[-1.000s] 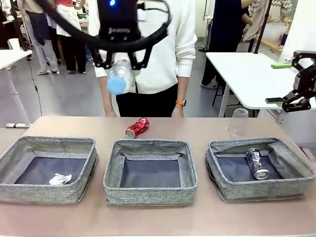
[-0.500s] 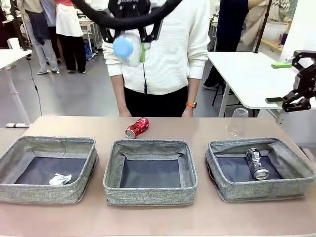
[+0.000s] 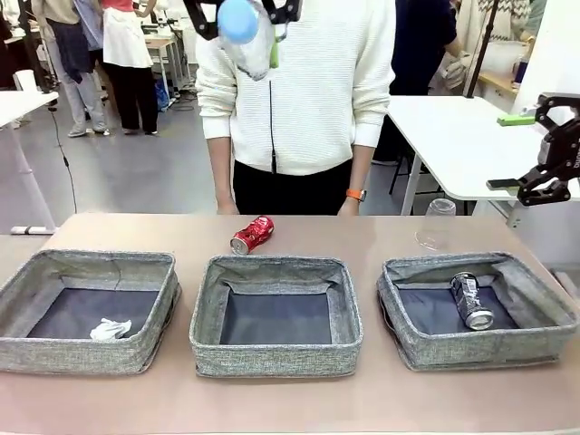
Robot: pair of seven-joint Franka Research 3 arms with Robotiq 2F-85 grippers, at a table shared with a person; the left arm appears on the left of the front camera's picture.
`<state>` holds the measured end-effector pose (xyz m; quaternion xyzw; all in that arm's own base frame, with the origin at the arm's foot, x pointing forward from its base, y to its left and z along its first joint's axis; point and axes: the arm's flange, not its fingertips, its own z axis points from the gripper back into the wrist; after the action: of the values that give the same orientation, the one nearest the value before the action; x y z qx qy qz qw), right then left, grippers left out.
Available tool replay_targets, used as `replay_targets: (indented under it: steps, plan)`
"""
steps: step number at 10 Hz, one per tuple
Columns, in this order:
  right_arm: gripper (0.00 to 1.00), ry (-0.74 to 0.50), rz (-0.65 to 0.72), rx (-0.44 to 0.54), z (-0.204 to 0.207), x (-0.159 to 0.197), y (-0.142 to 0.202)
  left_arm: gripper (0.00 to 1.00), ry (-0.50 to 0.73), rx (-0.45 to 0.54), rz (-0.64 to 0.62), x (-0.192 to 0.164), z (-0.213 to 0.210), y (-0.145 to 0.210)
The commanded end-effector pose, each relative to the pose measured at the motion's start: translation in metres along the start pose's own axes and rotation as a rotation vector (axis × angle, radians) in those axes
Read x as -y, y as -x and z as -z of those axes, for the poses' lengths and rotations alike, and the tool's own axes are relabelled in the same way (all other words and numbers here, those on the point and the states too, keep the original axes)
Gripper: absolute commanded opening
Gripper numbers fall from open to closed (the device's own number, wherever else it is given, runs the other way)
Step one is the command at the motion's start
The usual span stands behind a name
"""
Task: Sort the waste into the appropriate baskets.
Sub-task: Pick up the waste item pointed out by the person.
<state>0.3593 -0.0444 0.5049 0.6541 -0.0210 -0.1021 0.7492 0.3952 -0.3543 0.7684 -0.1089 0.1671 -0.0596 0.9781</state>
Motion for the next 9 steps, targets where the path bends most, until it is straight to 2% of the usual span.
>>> replay_targets:
  steps: [1,2,3,9]
  plan:
    - [1.0,0.007,-0.008,-0.001,0.0,0.001,0.002,0.36,0.045,0.088,-0.058,0.02,-0.022,-0.001]
    - [1.0,0.007,-0.008,-0.001,0.0,0.001,0.002,0.36,0.053,0.138,-0.07,0.021,-0.018,-0.001]
    - [1.0,0.007,-0.008,-0.001,0.0,0.001,0.002,0.36,0.025,0.032,-0.014,0.005,-0.005,0.0]
    - [1.0,0.007,-0.008,-0.001,0.0,0.001,0.002,0.36,0.025,0.032,-0.014,0.005,-0.005,0.0]
